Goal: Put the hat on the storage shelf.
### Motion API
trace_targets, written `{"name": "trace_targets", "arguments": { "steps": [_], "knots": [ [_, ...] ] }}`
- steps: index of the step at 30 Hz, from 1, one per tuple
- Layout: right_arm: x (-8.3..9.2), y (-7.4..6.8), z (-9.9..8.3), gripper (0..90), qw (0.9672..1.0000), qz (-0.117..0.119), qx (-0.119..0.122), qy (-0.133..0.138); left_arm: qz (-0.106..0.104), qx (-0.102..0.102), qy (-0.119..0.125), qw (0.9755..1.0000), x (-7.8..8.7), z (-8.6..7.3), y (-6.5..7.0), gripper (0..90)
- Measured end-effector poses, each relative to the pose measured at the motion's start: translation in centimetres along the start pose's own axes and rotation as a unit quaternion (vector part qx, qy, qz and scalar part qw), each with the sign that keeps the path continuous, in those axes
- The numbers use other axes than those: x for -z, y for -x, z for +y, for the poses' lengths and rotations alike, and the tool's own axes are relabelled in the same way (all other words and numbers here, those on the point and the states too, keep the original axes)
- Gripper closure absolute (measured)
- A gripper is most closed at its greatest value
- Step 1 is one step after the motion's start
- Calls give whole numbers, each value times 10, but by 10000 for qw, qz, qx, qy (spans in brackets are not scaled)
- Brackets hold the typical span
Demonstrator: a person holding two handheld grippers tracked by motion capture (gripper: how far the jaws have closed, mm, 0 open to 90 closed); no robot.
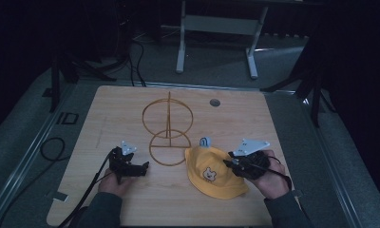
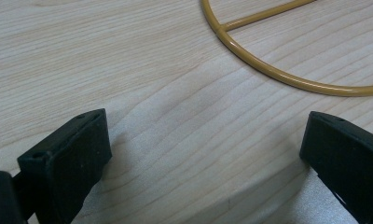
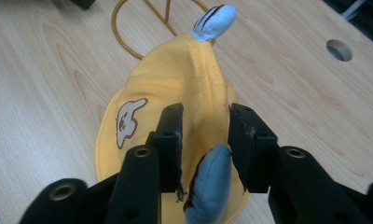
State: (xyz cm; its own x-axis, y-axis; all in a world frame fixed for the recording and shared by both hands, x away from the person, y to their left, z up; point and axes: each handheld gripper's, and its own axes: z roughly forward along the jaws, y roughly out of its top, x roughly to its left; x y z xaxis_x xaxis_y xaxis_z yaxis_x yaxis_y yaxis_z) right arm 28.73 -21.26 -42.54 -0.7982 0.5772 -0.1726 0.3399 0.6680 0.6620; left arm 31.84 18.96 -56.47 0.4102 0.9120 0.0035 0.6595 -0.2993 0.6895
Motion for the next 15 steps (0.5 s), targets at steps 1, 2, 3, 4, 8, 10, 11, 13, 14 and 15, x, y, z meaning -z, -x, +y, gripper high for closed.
{"name": "trace_targets", "arguments": {
  "steps": [1,2,3,4,8,10,11,13,14,15],
  "knots": [
    [-1,0,1,641,10000,-3,25,-30,0,-1,0,10000,0,0,0,18],
    [-2,0,2,636,10000,13,34,-54,0,-1,-3,10000,0,0,0,18],
    [-4,1,4,632,10000,27,46,-63,0,3,4,10000,0,0,0,18],
    [-5,1,5,626,10000,33,46,-81,0,0,1,10000,0,0,0,19],
    [-10,3,11,614,9999,33,49,-162,0,0,-3,10000,0,0,0,19],
    [-12,5,14,612,9998,61,26,-164,0,5,4,10000,0,0,0,18],
    [-13,5,15,614,9998,88,14,-167,0,0,-2,10000,0,0,0,18],
    [-17,7,16,616,9997,116,-26,-233,0,-1,-3,10000,0,0,0,19],
    [-19,8,17,616,9995,136,-57,-269,-1,0,-4,10000,0,0,0,19],
    [-21,8,17,617,9993,174,-80,-317,-1,1,-1,10000,0,0,0,19]
  ]
}}
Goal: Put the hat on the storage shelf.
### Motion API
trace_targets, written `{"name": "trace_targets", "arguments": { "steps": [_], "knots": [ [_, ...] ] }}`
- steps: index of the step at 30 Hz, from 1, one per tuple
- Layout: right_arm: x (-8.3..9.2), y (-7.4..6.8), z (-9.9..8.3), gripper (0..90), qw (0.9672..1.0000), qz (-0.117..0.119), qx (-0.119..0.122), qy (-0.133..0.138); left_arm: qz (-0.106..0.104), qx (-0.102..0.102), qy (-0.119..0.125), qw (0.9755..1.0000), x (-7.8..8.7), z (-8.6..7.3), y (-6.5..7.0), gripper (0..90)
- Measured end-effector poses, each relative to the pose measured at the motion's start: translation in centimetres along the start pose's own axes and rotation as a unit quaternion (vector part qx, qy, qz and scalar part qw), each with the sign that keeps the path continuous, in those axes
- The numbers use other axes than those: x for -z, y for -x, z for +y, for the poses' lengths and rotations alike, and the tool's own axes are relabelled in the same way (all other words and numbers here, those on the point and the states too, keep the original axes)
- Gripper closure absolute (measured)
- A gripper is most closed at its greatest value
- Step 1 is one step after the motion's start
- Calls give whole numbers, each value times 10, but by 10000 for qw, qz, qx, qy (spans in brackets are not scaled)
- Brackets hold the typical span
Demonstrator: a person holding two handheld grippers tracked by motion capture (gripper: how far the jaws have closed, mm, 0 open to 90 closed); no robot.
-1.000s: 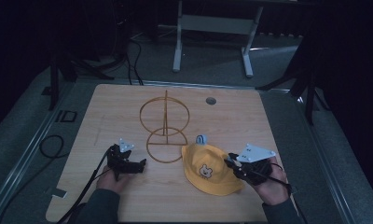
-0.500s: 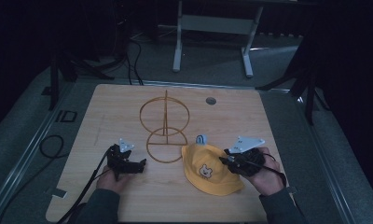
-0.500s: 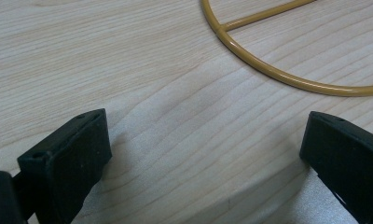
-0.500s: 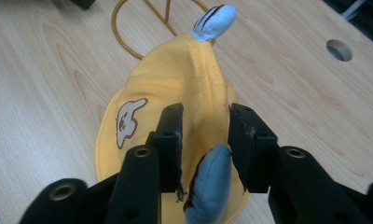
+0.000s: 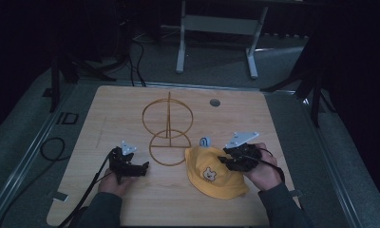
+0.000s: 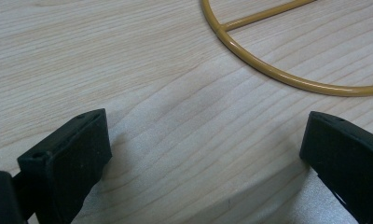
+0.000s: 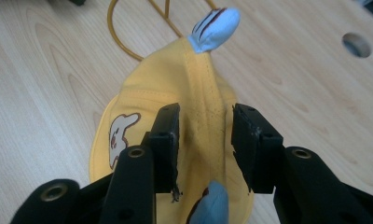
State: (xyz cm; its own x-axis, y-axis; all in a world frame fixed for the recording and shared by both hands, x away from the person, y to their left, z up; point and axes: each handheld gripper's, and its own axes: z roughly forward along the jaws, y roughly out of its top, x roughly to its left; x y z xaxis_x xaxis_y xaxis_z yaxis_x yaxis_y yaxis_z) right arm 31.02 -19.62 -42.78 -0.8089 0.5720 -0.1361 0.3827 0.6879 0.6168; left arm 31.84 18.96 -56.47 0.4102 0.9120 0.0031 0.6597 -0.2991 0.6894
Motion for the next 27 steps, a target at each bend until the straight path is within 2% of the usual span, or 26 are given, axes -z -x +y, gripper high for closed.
{"name": "trace_targets", "arguments": {
  "steps": [5,8,16,27],
  "knots": [
    [-10,6,1,633,9995,238,-42,-225,0,0,-1,10000,0,0,0,19],
    [-13,8,2,783,9990,323,-86,-303,-2,-2,-9,10000,0,0,0,18],
    [-8,7,5,813,9995,219,-16,-247,-2,-2,-10,10000,0,0,0,18],
    [6,13,10,817,9999,-16,-130,-34,-2,0,-8,10000,0,0,0,18]
  ]
}}
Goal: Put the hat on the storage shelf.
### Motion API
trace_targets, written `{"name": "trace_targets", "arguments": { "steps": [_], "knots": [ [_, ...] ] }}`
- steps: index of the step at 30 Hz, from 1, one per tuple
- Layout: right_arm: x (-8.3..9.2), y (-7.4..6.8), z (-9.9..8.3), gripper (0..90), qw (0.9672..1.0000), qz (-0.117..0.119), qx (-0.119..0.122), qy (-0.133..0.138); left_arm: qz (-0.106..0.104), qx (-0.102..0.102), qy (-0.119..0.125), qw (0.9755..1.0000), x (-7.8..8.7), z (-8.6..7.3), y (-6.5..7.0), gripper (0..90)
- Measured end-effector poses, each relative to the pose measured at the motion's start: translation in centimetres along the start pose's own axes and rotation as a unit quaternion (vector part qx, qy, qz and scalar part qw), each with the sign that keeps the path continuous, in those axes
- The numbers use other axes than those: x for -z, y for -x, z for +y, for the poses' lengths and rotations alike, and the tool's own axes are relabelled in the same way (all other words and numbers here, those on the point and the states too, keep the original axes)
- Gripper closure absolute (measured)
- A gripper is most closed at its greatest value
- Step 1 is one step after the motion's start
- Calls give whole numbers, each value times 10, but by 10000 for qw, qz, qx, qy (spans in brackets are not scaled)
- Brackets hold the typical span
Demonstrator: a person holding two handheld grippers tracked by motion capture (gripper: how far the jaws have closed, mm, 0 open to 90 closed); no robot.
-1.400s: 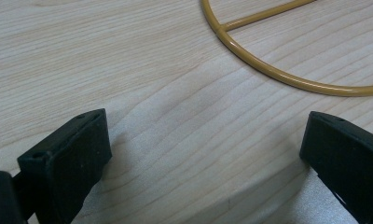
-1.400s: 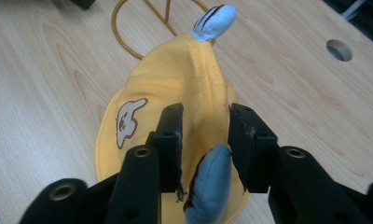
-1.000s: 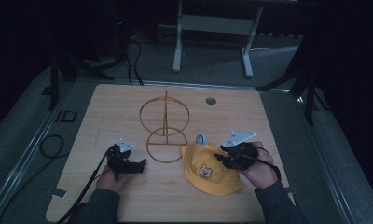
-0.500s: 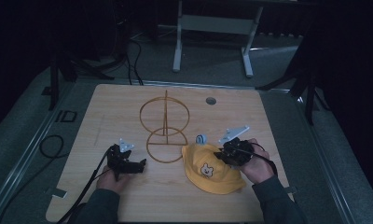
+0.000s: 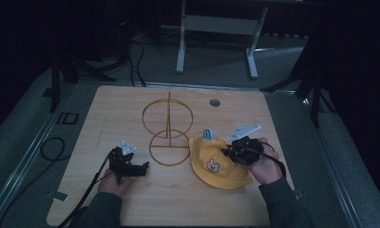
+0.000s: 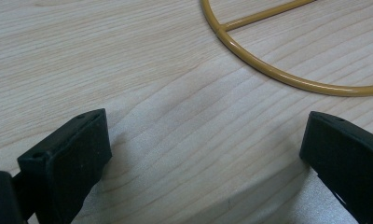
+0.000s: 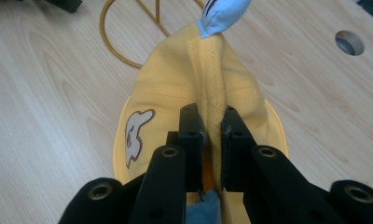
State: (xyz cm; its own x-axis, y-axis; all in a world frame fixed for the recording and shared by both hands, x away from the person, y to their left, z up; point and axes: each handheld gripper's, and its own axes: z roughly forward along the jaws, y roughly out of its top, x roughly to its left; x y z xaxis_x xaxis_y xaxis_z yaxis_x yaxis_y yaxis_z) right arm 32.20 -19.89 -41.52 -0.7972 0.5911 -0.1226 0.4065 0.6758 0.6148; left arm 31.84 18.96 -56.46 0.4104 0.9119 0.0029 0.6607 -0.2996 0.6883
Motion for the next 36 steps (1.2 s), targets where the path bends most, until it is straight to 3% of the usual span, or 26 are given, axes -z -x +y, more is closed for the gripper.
{"name": "trace_targets", "arguments": {
  "steps": [14,36],
  "knots": [
    [9,12,8,817,9995,-258,-64,158,0,-1,0,10000,0,0,0,18],
    [33,33,17,818,9960,-480,-431,620,0,10,3,10000,0,0,0,19]
  ]
}}
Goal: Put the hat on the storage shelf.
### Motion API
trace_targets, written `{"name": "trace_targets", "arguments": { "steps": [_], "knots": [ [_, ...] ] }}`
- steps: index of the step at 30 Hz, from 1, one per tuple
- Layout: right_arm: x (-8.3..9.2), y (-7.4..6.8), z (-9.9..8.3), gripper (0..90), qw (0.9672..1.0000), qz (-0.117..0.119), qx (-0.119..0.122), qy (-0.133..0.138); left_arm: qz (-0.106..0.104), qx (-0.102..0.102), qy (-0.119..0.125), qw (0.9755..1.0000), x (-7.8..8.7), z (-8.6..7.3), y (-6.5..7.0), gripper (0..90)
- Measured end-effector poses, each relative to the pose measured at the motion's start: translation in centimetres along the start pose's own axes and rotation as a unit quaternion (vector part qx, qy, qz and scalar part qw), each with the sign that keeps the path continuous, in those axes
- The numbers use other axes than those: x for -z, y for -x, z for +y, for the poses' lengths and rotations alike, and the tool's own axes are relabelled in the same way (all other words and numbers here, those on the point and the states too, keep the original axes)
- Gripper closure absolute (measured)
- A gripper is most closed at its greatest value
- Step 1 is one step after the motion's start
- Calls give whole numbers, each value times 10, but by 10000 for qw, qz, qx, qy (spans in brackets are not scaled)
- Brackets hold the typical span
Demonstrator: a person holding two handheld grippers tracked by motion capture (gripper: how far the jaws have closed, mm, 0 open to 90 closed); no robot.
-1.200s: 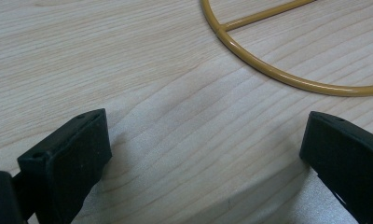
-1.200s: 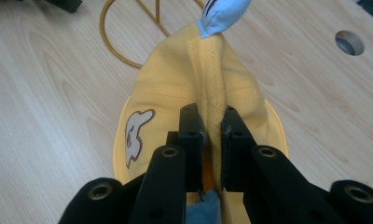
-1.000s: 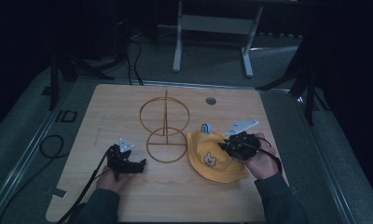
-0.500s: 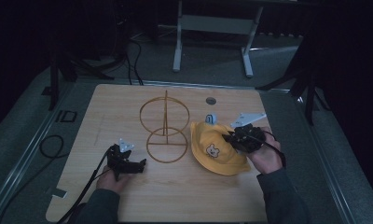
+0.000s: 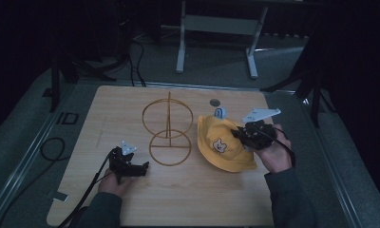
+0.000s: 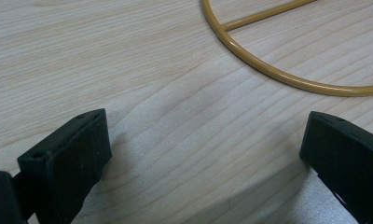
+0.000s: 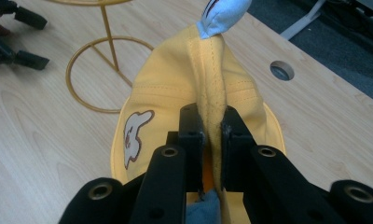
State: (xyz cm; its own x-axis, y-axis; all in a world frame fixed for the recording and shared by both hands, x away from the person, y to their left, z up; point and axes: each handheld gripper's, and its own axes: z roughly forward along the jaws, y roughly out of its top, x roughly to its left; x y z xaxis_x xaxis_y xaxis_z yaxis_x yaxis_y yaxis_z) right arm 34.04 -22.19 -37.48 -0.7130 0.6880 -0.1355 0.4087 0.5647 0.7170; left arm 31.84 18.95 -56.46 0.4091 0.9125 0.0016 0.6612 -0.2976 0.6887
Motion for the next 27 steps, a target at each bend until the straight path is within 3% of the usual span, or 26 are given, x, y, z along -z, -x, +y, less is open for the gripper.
{"name": "trace_targets", "arguments": {
  "steps": [27],
  "knots": [
    [16,19,19,818,9979,-40,-251,591,2,-2,5,10000,0,0,0,19]
  ]
}}
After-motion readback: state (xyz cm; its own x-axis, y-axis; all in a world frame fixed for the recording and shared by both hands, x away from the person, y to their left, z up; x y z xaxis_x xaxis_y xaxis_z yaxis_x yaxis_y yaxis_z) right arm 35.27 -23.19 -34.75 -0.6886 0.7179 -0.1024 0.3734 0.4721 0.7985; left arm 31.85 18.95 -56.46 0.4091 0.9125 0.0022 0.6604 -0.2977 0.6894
